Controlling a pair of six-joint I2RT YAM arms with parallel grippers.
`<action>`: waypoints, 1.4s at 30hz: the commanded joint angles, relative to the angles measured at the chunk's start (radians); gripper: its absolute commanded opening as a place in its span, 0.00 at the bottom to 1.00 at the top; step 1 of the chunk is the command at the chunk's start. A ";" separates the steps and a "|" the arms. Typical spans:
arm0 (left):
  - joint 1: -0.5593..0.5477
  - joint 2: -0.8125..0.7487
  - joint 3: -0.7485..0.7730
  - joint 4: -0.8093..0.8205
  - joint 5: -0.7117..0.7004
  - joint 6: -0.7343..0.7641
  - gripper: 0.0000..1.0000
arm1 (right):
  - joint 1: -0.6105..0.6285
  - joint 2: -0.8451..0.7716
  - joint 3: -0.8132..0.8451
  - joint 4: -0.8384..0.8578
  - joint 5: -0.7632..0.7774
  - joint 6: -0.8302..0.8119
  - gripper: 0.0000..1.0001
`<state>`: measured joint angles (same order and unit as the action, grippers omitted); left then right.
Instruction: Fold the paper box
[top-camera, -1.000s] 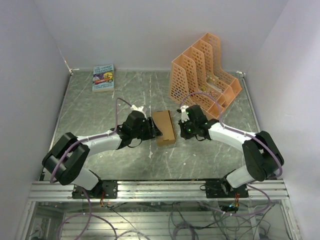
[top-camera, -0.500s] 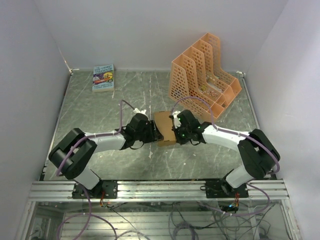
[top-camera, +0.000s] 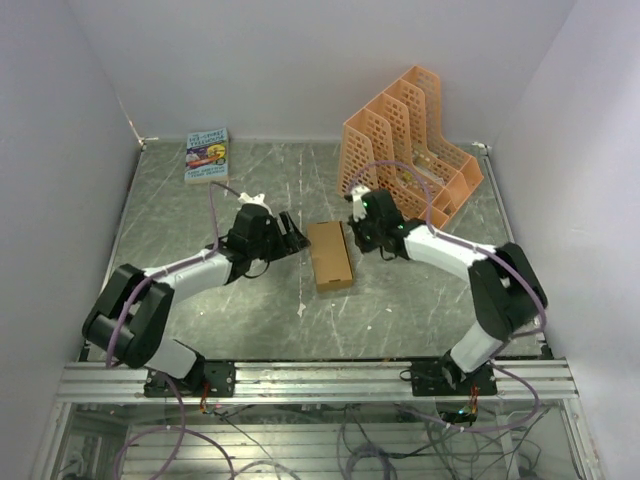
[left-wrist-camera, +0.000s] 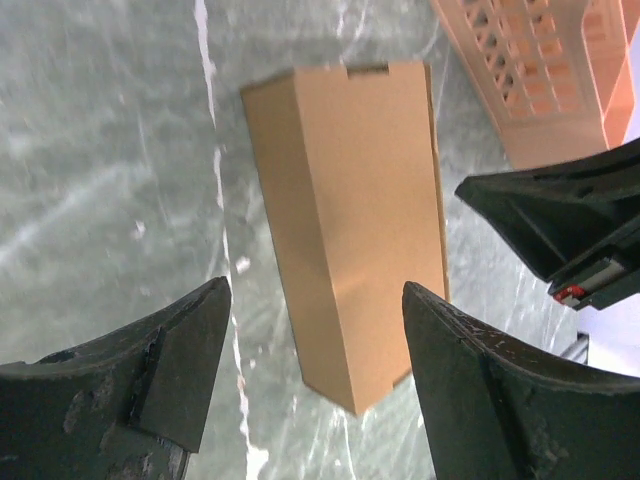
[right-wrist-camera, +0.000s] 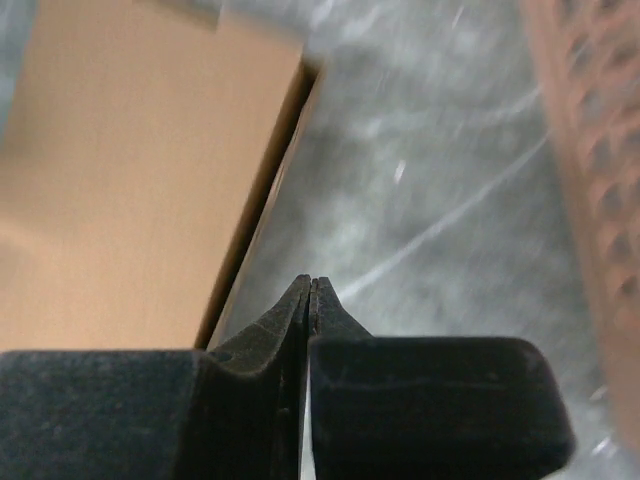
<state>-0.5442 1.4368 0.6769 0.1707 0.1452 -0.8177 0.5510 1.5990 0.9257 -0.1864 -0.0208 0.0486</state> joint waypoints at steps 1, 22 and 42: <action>0.049 0.107 0.109 0.051 0.039 0.057 0.81 | 0.000 0.163 0.183 0.056 0.065 -0.086 0.00; 0.047 0.464 0.376 0.065 0.157 0.102 0.70 | 0.013 0.383 0.386 0.043 -0.054 -0.037 0.00; -0.017 0.491 0.438 0.014 0.175 0.127 0.68 | 0.060 0.368 0.403 0.052 0.012 -0.035 0.00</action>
<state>-0.5121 1.9156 1.0855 0.1585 0.2695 -0.7074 0.5686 1.9736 1.3022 -0.1677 0.0597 -0.0006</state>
